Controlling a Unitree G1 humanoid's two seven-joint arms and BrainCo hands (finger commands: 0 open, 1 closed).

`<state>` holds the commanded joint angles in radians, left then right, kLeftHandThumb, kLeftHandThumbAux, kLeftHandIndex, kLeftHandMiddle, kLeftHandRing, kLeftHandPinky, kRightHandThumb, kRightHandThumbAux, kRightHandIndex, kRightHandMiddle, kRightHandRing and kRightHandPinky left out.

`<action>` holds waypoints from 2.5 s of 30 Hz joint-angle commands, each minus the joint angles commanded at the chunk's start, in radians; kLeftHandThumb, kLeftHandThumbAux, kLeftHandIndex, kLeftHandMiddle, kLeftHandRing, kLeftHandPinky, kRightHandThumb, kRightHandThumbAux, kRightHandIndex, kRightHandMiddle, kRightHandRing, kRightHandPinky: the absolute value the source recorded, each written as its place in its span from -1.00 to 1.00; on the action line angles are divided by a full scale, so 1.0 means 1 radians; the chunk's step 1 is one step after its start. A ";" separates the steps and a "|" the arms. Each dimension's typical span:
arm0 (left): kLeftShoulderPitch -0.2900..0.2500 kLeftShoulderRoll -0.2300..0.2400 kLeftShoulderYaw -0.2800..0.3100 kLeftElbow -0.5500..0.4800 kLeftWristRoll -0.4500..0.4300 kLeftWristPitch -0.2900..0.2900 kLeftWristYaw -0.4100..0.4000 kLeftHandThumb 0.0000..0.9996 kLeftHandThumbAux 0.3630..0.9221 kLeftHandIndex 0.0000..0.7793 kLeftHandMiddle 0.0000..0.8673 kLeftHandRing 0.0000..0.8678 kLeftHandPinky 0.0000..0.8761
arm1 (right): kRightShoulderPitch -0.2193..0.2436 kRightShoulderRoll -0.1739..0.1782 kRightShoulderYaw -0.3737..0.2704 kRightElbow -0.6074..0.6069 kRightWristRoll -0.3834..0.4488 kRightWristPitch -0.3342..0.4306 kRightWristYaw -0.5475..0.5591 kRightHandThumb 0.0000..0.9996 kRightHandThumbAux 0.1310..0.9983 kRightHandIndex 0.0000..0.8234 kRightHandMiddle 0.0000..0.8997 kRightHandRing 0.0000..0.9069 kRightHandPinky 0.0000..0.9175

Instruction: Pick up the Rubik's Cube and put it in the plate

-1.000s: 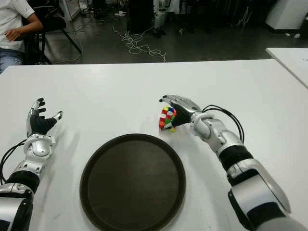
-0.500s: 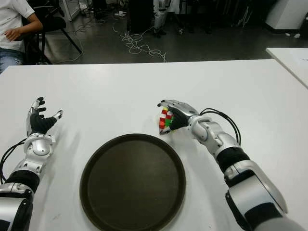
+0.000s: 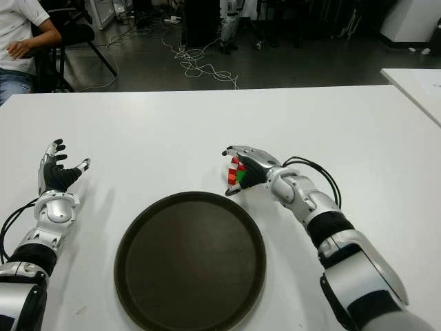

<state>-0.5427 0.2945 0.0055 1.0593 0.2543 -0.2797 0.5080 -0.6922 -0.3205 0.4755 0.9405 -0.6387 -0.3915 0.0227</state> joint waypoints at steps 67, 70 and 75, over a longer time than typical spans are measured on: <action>-0.001 0.004 0.009 0.016 -0.004 -0.027 -0.008 -0.36 0.41 -0.72 -0.63 -0.61 -0.53 | -0.022 -0.041 -0.021 0.054 0.019 0.005 -0.035 -1.00 -0.01 -0.98 -0.95 -0.94 -1.00; 0.000 0.003 0.011 0.015 -0.007 -0.031 -0.012 -0.30 0.44 -0.70 -0.61 -0.59 -0.52 | -0.025 -0.041 -0.019 0.066 0.015 -0.004 -0.043 -1.00 -0.03 -0.98 -0.93 -0.93 -0.99; 0.001 0.004 0.012 0.013 -0.007 -0.031 -0.015 -0.32 0.42 -0.70 -0.61 -0.59 -0.53 | -0.029 -0.040 -0.011 0.080 0.003 -0.022 -0.074 -1.00 0.01 -0.97 -0.89 -0.91 -0.97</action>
<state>-0.5414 0.2989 0.0172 1.0727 0.2469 -0.3106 0.4934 -0.7209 -0.3604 0.4646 1.0204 -0.6356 -0.4135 -0.0512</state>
